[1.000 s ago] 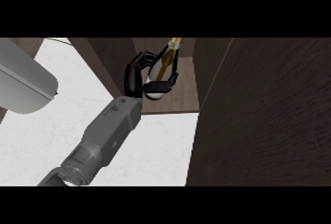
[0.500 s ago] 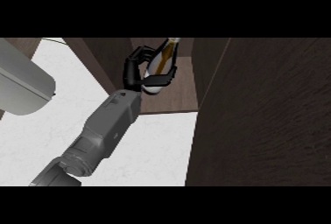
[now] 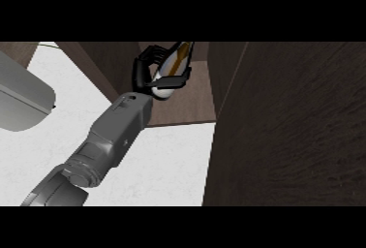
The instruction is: Pick up the wine, place it into the cabinet and close the cabinet
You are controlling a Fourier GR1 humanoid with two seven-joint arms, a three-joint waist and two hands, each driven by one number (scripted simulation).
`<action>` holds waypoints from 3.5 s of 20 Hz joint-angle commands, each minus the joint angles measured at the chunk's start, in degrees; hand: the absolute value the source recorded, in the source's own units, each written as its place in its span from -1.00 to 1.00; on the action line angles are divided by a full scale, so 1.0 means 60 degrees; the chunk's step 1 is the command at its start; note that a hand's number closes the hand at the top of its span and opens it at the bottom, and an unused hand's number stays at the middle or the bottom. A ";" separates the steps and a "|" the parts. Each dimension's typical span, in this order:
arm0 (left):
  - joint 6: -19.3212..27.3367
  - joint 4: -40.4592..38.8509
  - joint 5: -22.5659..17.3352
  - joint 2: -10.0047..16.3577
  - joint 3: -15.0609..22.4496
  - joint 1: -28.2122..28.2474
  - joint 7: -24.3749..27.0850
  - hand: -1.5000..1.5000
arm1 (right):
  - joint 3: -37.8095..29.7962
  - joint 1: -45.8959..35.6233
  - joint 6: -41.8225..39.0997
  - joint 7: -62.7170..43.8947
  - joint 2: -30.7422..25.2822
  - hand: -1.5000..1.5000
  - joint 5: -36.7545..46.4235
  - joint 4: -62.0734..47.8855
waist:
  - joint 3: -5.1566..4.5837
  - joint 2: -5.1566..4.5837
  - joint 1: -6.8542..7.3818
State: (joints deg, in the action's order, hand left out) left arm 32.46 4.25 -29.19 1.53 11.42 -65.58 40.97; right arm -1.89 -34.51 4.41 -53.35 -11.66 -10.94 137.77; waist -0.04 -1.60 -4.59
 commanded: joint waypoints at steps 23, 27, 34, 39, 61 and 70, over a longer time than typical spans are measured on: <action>-0.2051 0.0097 -0.1349 -0.0254 -0.1386 0.1237 0.0033 1.00 | 0.0252 0.0020 -0.0010 0.0191 0.0423 -1.00 -0.0391 0.0193 | -0.0019 -0.0114 -0.0544; -0.2523 0.0108 -0.1415 -0.0254 -0.1273 0.1729 0.0373 1.00 | 0.0223 -0.0204 -0.0068 0.0163 0.0420 -1.00 -0.0539 0.0020 | -0.0027 -0.0108 -0.0624; -0.2755 0.0061 -0.1692 -0.0255 -0.1119 0.2376 0.0509 1.00 | 0.0155 -0.0144 -0.0183 0.0099 0.0486 -1.00 -0.0929 0.0208 | -0.0030 -0.0106 -0.0897; -0.2471 0.0135 -0.1802 -0.0255 -0.0973 0.2439 0.0621 1.00 | 0.0171 -0.0303 -0.0183 0.0001 0.0446 -1.00 -0.0825 0.0095 | -0.0045 -0.0112 -0.1071; -0.1365 0.0598 -0.2484 -0.0255 -0.0299 0.1556 0.0079 1.00 | 0.0183 0.0097 -0.0354 0.0404 0.0593 -1.00 -0.0771 -0.0072 | -0.0029 -0.0130 -0.1019; -0.0842 0.0338 -0.2619 -0.0254 -0.0371 0.0484 -0.0625 1.00 | -0.0156 0.0397 -0.0554 0.0657 0.0495 -1.00 -0.0843 -0.0161 | -0.0009 -0.0159 -0.0771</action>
State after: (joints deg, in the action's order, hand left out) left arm 27.32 6.68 -44.42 0.00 9.20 -61.57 38.53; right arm -2.27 -33.27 1.55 -49.75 -8.52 -15.22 136.15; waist -0.13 -2.59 -9.82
